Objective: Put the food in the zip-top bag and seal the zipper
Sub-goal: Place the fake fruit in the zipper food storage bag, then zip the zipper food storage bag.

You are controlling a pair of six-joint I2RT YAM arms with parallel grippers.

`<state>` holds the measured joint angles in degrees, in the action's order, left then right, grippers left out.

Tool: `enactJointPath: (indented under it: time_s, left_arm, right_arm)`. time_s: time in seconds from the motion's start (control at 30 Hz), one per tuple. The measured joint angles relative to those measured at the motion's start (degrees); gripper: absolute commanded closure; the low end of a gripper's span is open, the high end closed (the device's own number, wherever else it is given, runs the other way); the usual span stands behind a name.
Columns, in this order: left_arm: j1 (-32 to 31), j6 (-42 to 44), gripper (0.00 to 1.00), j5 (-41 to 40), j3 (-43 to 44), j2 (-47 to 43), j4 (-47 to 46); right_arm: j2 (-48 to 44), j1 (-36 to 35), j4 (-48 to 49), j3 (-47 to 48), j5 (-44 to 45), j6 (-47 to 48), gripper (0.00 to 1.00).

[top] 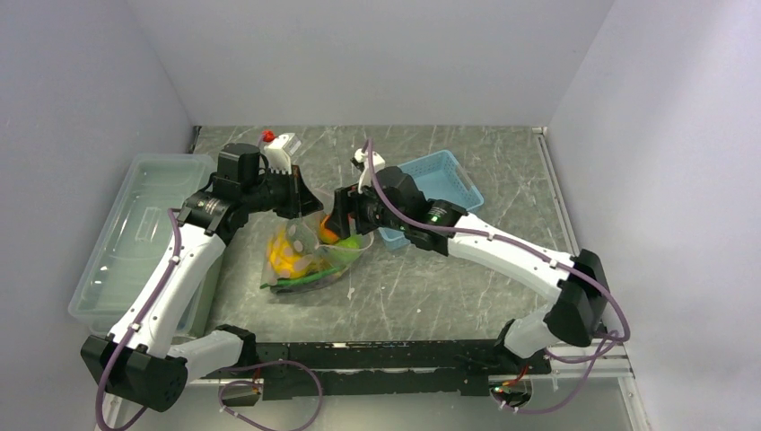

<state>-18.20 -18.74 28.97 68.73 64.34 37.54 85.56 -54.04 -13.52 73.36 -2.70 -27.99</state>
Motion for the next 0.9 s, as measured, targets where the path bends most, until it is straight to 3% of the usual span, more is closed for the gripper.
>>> enactJointPath:
  time_s: [0.37, 0.63, 0.9]
  left_arm:
    - [0.00, 0.46, 1.00, 1.64, 0.00, 0.00, 0.02]
    - [-0.02, 1.92, 1.00, 4.37, 0.00, 0.00, 0.11]
    - [-0.07, 4.09, 1.00, 8.96, 0.02, 0.00, 1.42]
  right_arm:
    - [-6.36, 0.00, -4.55, 0.55, 3.19, 7.82, 0.26]
    - [-12.48, 0.00, -7.72, 0.35, 3.69, 18.93, 0.28]
    - [-23.58, 0.00, -7.26, -5.62, 1.11, 33.55, 0.27]
